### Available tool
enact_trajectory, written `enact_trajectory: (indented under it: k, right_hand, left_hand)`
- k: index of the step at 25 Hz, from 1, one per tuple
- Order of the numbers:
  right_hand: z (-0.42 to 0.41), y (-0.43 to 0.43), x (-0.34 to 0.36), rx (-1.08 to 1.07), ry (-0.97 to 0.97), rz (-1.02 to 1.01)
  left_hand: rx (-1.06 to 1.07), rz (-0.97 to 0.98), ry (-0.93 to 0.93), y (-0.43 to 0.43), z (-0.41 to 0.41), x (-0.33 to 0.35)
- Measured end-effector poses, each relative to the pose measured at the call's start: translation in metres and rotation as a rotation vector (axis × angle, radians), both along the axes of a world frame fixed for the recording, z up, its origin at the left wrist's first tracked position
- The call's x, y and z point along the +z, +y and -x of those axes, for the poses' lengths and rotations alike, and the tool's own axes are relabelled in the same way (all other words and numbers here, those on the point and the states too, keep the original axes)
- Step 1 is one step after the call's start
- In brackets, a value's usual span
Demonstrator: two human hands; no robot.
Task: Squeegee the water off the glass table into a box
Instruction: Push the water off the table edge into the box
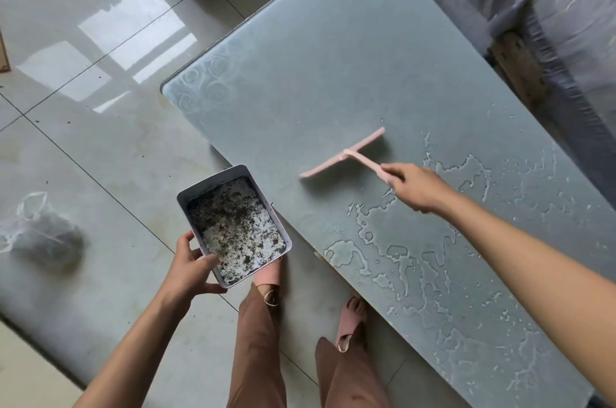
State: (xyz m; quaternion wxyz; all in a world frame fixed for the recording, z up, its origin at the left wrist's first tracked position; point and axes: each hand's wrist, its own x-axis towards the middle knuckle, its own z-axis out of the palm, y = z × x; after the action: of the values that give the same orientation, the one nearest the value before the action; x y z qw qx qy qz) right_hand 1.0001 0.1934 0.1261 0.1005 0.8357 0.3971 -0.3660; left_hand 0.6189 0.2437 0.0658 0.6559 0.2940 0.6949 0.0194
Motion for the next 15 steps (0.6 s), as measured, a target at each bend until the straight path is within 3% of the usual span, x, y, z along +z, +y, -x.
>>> enact_trajectory:
  k: [4, 10, 15]
  right_hand:
    - [-0.011, -0.09, 0.002, -0.015, 0.052, 0.04]
    - [-0.064, -0.153, 0.015, 0.201, -0.015, -0.012]
    - [-0.136, -0.185, 0.032, 0.366, 0.012, 0.15]
  left_hand:
    - [-0.005, -0.006, 0.023, -0.033, -0.016, 0.007]
    - [0.081, -0.036, 0.064, -0.108, -0.052, 0.011]
    - [0.267, -0.03, 0.074, -0.186, -0.065, 0.003]
